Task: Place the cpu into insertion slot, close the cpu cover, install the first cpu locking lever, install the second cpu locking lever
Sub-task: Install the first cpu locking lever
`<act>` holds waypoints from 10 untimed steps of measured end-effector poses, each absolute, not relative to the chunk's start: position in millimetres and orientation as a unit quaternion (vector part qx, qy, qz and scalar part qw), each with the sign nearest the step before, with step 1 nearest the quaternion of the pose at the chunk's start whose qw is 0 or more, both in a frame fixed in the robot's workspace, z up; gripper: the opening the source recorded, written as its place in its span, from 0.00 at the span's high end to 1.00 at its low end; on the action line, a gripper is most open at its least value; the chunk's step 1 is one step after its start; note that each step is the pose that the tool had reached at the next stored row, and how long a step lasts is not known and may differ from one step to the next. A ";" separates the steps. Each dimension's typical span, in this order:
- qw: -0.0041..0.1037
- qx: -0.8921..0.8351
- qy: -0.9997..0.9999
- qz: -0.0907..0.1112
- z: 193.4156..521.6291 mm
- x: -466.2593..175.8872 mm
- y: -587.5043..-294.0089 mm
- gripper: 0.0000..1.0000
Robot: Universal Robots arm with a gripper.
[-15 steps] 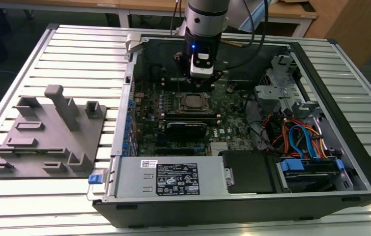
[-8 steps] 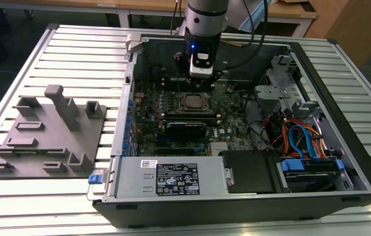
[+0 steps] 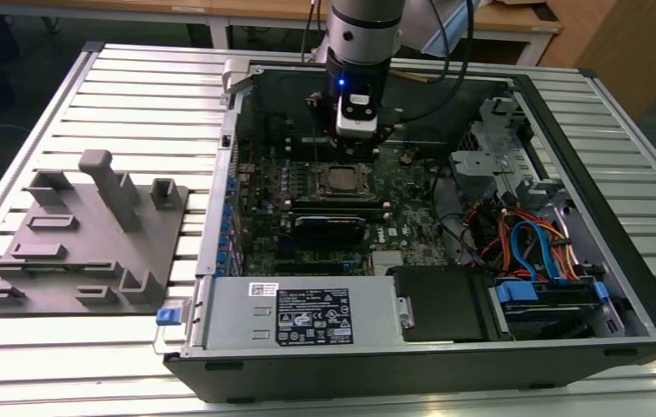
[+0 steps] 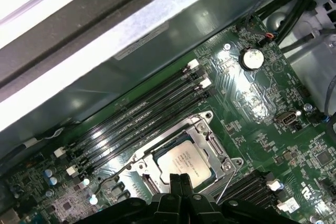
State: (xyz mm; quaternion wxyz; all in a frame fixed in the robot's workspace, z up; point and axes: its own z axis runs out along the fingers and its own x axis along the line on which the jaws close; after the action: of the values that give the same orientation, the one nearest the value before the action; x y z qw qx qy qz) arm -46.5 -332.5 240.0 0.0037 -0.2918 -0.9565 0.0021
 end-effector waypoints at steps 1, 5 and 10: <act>0.004 -0.287 -0.958 0.002 240.0 -46.5 -332.5 0.90; 0.004 -0.261 -0.965 0.002 240.0 -46.5 -332.5 0.90; 0.004 -0.228 -0.974 0.002 240.0 -46.5 -332.5 0.90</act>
State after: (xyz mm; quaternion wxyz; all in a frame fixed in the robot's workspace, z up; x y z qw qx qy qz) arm -46.5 -332.5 240.0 0.0036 -0.2284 -0.9736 0.0023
